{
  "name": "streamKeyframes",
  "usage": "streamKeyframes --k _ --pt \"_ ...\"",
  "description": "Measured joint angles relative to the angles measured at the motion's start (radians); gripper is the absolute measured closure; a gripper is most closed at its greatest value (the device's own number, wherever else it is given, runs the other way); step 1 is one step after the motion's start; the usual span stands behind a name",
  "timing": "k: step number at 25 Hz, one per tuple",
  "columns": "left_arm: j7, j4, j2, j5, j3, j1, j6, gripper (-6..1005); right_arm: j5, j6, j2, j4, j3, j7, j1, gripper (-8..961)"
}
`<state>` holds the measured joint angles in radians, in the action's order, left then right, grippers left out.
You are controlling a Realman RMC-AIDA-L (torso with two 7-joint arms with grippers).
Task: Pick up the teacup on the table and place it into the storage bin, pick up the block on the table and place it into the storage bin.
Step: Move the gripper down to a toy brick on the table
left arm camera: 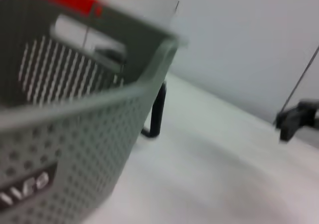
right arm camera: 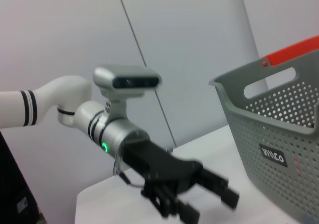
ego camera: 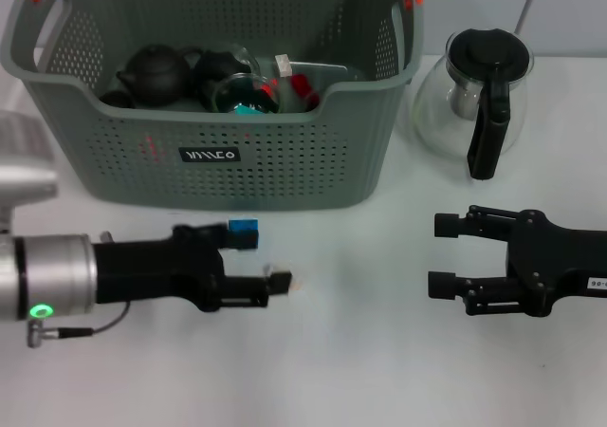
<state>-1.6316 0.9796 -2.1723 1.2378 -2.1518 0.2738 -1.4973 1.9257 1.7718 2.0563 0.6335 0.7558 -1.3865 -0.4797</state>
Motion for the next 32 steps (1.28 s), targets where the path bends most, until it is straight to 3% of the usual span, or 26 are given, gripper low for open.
streamKeyframes --k 4,14,32 --pt "-0.068 -0.001 0.002 -0.062 0.078 0.024 0.067 155 0.002 0.001 -0.001 0.000 -0.004 0.000 -0.001 39" --pt "-0.074 -0.078 0.004 -0.151 0.128 0.149 0.042 157 0.006 0.000 -0.002 0.000 -0.004 0.005 0.000 39" --pt "-0.015 -0.111 0.000 -0.149 0.243 0.187 0.195 161 0.006 -0.005 -0.001 0.000 -0.004 0.009 0.001 38"
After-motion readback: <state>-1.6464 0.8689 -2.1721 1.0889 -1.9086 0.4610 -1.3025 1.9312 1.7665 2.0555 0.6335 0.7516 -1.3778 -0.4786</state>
